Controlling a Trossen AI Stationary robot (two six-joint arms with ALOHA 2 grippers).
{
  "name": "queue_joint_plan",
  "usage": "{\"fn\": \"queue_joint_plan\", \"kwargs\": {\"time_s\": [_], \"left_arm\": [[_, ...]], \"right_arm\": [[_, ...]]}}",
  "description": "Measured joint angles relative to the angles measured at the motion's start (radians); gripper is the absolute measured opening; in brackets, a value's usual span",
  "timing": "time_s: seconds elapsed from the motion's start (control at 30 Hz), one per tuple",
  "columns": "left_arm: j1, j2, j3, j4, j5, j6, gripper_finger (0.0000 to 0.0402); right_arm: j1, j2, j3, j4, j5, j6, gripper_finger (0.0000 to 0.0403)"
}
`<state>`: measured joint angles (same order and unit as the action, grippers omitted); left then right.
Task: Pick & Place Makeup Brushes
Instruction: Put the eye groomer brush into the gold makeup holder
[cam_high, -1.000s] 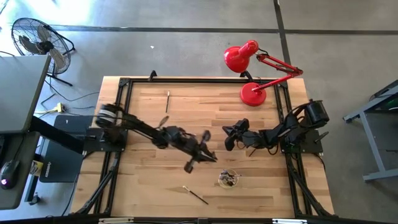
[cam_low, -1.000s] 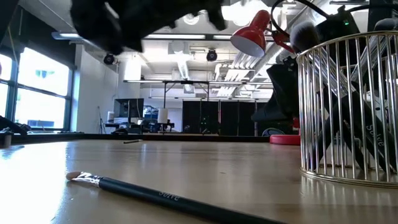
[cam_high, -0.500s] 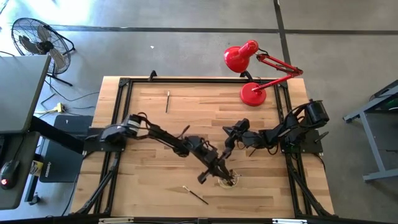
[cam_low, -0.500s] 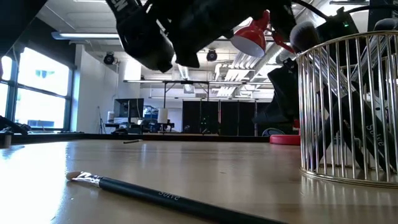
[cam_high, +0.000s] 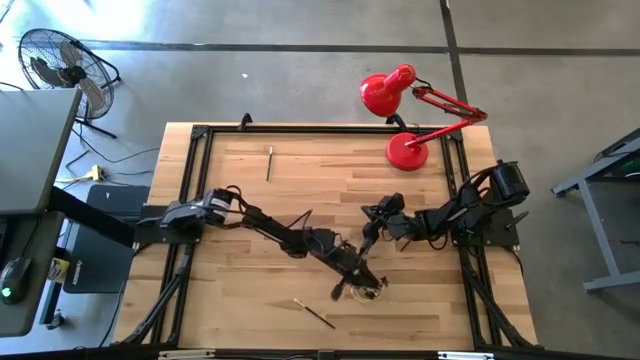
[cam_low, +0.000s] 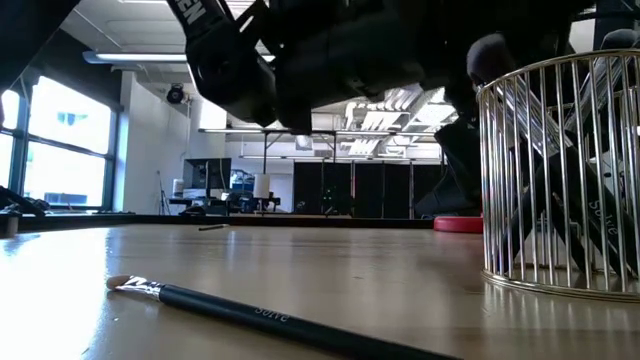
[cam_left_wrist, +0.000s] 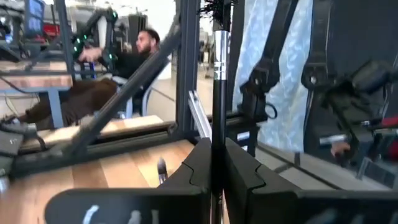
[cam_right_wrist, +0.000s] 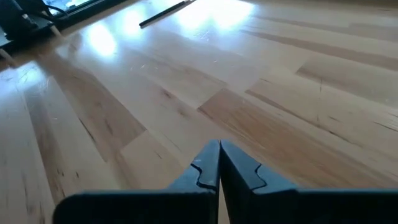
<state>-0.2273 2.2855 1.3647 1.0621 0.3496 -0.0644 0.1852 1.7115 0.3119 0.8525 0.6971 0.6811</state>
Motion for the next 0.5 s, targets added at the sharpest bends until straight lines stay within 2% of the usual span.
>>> {"fn": "queue_joint_plan", "kwargs": {"time_s": [0.13, 0.33, 0.5], "left_arm": [[-0.004, 0.001, -0.001, -0.013, -0.002, 0.004, 0.0013], [-0.002, 0.001, -0.001, -0.019, -0.003, -0.019, 0.0075], [-0.002, 0.001, -0.001, -0.019, -0.004, -0.021, 0.0092]], "right_arm": [[0.000, 0.000, 0.000, 0.000, 0.000, 0.003, 0.0005], [0.000, 0.000, 0.000, -0.002, 0.000, 0.003, 0.0002], [0.000, 0.000, 0.000, -0.003, 0.000, 0.002, 0.0006]]}}
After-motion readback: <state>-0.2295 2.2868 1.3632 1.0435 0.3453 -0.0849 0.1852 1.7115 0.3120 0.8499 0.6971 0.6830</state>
